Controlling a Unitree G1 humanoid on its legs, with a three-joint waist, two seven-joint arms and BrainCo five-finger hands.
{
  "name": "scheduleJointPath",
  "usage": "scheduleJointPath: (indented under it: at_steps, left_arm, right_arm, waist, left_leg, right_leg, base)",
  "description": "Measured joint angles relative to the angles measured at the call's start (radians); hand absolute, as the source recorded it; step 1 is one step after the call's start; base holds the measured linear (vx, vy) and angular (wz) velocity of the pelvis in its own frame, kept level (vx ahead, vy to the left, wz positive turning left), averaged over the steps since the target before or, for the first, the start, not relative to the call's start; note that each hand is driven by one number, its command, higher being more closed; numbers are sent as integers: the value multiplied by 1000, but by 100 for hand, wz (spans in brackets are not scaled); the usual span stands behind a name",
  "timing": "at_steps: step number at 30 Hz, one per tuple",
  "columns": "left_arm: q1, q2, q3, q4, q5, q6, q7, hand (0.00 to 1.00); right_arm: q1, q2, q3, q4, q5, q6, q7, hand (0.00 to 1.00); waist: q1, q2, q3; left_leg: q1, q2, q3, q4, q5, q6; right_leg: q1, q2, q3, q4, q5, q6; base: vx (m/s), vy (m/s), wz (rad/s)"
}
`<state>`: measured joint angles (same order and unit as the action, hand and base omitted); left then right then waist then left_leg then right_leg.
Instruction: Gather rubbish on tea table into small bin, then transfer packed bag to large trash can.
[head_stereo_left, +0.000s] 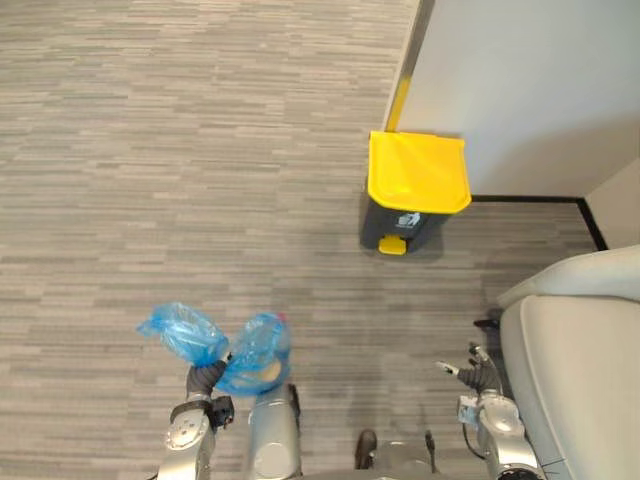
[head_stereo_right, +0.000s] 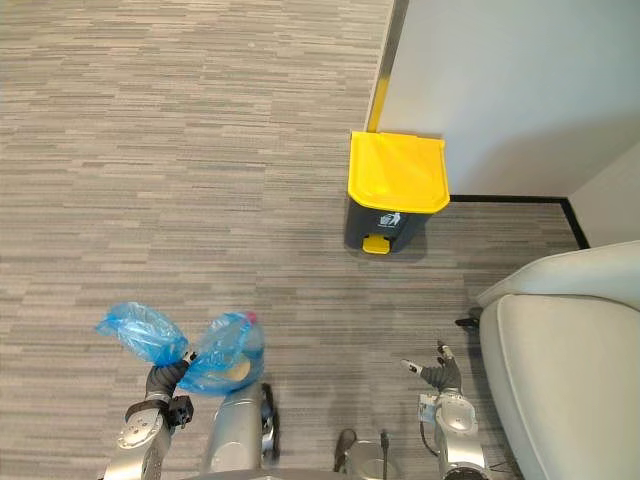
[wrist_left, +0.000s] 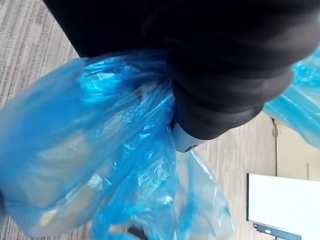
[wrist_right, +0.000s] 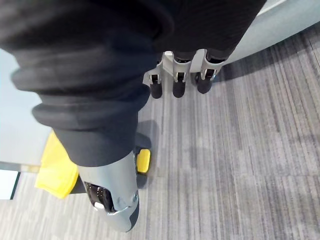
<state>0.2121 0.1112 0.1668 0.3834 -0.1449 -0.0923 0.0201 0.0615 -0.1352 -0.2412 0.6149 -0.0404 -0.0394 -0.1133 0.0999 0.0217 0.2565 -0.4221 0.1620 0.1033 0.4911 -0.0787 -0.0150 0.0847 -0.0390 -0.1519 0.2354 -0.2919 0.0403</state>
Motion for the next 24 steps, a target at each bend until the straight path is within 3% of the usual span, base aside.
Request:
scheduleJointPath:
  at_steps: [2, 3, 4, 7, 8, 10, 11, 13, 14, 15, 16, 17, 18, 20, 21, 23, 24]
  left_arm:
    - [-20, 15, 3, 4, 0, 1, 3, 100]
    - [-13, 3, 1, -16, 0, 1, 3, 100]
    - [-9, 0, -1, -20, 0, 1, 3, 100]
    - [8, 6, -10, -26, 0, 2, 4, 100]
    - [3, 24, -11, -27, 0, 3, 7, 100]
    - [5, 31, -9, -31, 0, 4, 10, 100]
    - [3, 38, -6, -31, 0, 4, 11, 100]
    - [4, 54, 1, -20, 0, 3, 12, 100]
    - [-2, 54, 3, 2, 0, 3, 12, 100]
    - [-17, 60, 6, 36, 0, 3, 15, 100]
    - [-25, 59, 19, 67, 0, 5, 20, 100]
    - [-34, 47, 22, 85, 0, 7, 25, 100]
    - [-26, 49, 26, 88, 0, 7, 26, 100]
    - [-20, 48, 31, 90, 0, 7, 25, 100]
    - [-21, 42, 32, 89, 0, 8, 25, 100]
    - [-32, 19, 33, 88, 0, 8, 23, 100]
    - [-32, 8, 25, 88, 0, 8, 22, 100]
  right_arm:
    - [3, 25, -1, 18, 0, 10, -2, 0]
    - [4, 27, -6, 1, 0, 8, -2, 0]
    - [5, 31, -8, -8, -1, 6, -2, 0]
    - [8, 49, -3, -16, -9, 3, 1, 0]
    - [18, 53, 14, -15, -9, 6, 3, 0]
    - [22, 56, 26, -13, -10, 7, 4, 0]
    - [14, 56, 25, -12, -9, 8, 4, 0]
    - [-1, 53, 26, 0, -9, 4, 4, 0]
    - [-12, 45, 26, 29, -9, 4, 4, 0]
    - [-23, 40, 25, 66, -10, 7, 4, 0]
    - [-26, 32, 24, 93, -10, 8, 3, 0]
    - [-28, 20, 24, 109, -10, 8, 3, 0]
    - [-37, 11, 24, 119, -10, 11, 4, 0]
    - [-36, 0, 22, 106, -10, 11, 4, 0]
    - [-30, -1, 22, 105, -10, 12, 4, 0]
    - [-6, 5, 24, 70, -9, 13, 3, 0]
    - [1, 12, 23, 35, -6, 10, 1, 0]
  waist:
    - [-4, -59, -12]
    - [2, -65, -15]
    - [3, -66, -15]
    - [-5, -64, -12]
    - [-16, -65, -13]
    - [-32, -67, -15]
    - [-31, -64, -13]
    - [-31, -55, -8]
    - [-33, -59, -10]
    - [-33, -66, -14]
    - [-43, -74, -19]
    - [-52, -55, -20]
    - [-48, -41, -27]
    - [-51, -35, -26]
    - [-59, -26, -21]
    - [-47, -15, -16]
    - [-25, -21, -16]
  left_leg:
    - [17, -53, 33, 23, -58, 28]
    - [26, -57, 59, 74, -128, 45]
    - [41, -57, 73, 89, -155, 49]
    - [166, -58, 129, 100, -253, 61]
    - [225, -56, 148, 84, -274, 66]
    - [293, -54, 164, 32, -276, 66]
    - [339, -43, 183, -7, -282, 55]
    - [381, -34, 201, -40, -282, 45]
    - [396, -27, 201, -43, -279, 39]
    - [416, -28, 200, -43, -275, 26]
    - [441, -29, 176, -40, -277, 4]
    - [450, -19, 161, -41, -277, -4]
    - [456, -1, 141, -46, -260, -34]
    - [465, 10, 114, -32, -234, -69]
    - [450, 26, 88, 61, -213, -79]
    - [351, 79, 50, 348, -85, -42]
    - [269, 104, 34, 496, -95, -34]
  right_leg:
    - [-2, -70, 22, 27, -10, 16]
    - [-2, -89, 32, 79, -9, 31]
    - [-10, -103, 39, 121, -13, 46]
    - [-157, -166, 71, 545, 56, 159]
    - [-224, -187, 57, 686, 44, 142]
    - [-305, -201, -15, 718, 18, 98]
    - [-359, -202, -81, 674, 3, 70]
    - [-402, -190, -147, 517, 1, 64]
    - [-403, -168, -168, 390, 23, 49]
    - [-401, -131, -174, 224, 99, 28]
    - [-376, -94, -138, 150, 264, -48]
    - [-360, -83, -142, 148, 265, -46]
    - [-352, -68, -141, 147, 250, -49]
    - [-334, -64, -151, 163, 199, -46]
    - [-291, -47, -169, 156, 178, -48]
    - [-197, -14, -174, 111, 170, -60]
    - [-151, -10, -160, 79, 169, -61]
  base:
    - [516, 267, -11]
    - [469, 223, -17]
    - [433, 232, -65]
    - [384, 196, -55]
    - [382, 91, -22]
    - [371, 34, -22]
    - [352, -27, -36]
    - [342, -57, -30]
    - [349, -108, -4]
    - [475, -160, 20]
    - [428, -146, 25]
    - [437, -104, 11]
    - [407, -110, -11]
    - [414, -146, 1]
    - [407, -127, 13]
    - [312, -53, -10]
    - [266, 25, -40]
